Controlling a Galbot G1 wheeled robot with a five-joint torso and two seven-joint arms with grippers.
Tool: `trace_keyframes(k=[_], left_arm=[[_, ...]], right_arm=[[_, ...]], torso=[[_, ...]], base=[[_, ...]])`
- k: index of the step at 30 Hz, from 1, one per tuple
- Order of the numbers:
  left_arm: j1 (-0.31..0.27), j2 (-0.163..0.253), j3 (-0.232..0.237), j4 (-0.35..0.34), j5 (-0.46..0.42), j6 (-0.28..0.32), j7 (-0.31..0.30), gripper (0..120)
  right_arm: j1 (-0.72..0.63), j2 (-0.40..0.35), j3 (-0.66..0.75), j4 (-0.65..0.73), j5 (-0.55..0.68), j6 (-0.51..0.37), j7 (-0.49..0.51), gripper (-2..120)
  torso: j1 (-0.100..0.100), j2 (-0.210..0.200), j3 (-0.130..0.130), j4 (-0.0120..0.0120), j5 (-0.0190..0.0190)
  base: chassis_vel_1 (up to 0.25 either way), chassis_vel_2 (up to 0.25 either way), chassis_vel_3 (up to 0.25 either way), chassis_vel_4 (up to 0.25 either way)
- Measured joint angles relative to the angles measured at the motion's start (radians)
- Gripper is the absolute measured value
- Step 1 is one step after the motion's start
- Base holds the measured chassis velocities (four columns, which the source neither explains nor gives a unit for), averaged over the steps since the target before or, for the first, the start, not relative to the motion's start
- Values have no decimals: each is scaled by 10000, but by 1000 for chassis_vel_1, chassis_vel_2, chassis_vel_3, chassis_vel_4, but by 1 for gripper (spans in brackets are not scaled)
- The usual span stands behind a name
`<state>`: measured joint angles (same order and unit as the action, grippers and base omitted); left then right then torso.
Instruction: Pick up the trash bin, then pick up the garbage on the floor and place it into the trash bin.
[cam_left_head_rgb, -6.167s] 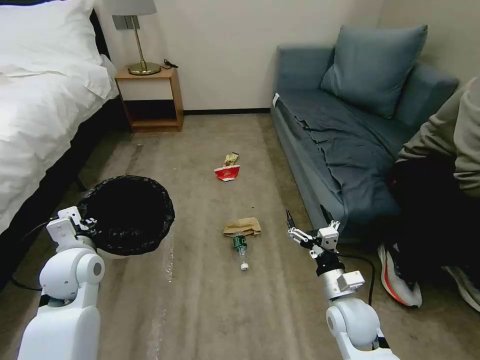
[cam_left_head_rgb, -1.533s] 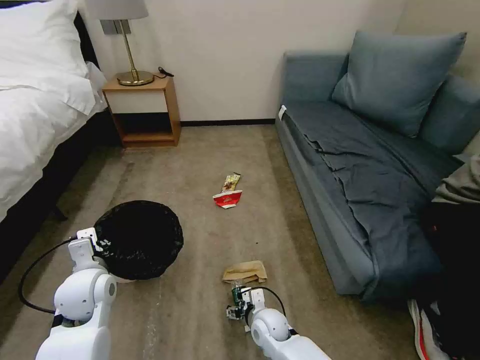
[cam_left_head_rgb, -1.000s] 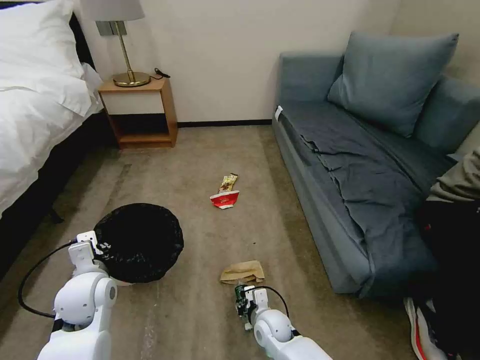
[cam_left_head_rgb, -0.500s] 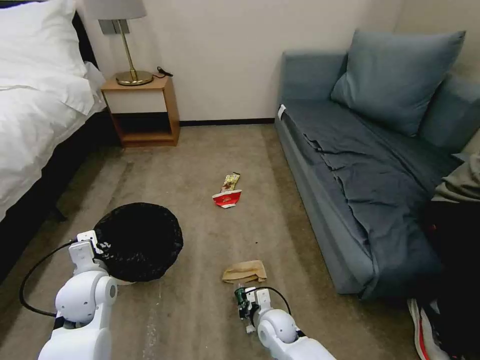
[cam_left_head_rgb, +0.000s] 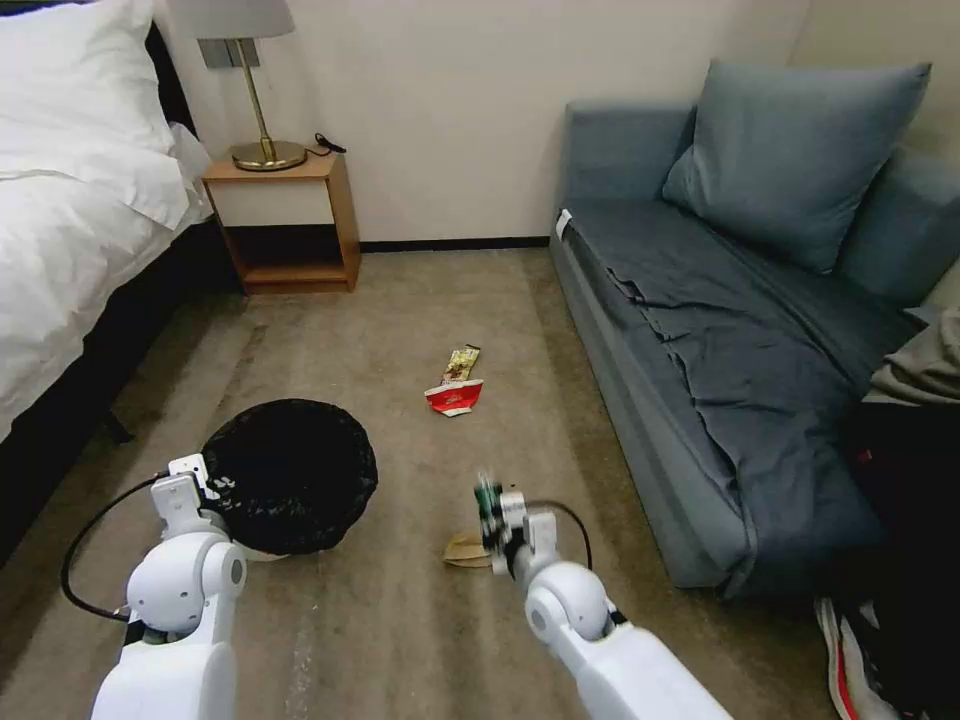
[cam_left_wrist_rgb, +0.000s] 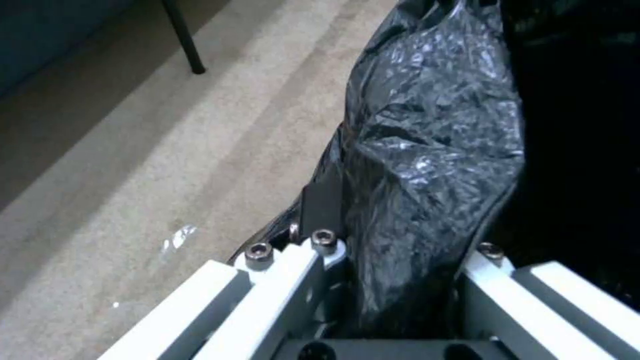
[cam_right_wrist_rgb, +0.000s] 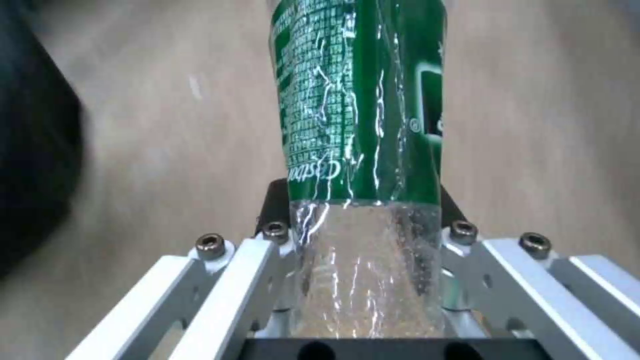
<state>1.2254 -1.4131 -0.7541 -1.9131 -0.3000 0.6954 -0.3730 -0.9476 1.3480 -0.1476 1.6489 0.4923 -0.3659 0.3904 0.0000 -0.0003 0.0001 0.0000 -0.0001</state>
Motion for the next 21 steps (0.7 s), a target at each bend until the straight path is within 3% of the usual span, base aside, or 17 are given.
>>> trace_keyframes(k=[11, 21], left_arm=[[-242, -254, 93, 291, -35, -130, 153, 2], [-337, -472, 141, 434, -20, -234, 174, 2]], right_arm=[[2360, 576, -1887, -246, 107, 1247, 670, 23], [3138, 1582, -3074, -1380, 143, 2149, 1010, 23]], torso=[[0, 2, 0, 1, -2], [0, 2, -1, 0, -1]], base=[[0, 0, 0, 0], [0, 0, 0, 0]])
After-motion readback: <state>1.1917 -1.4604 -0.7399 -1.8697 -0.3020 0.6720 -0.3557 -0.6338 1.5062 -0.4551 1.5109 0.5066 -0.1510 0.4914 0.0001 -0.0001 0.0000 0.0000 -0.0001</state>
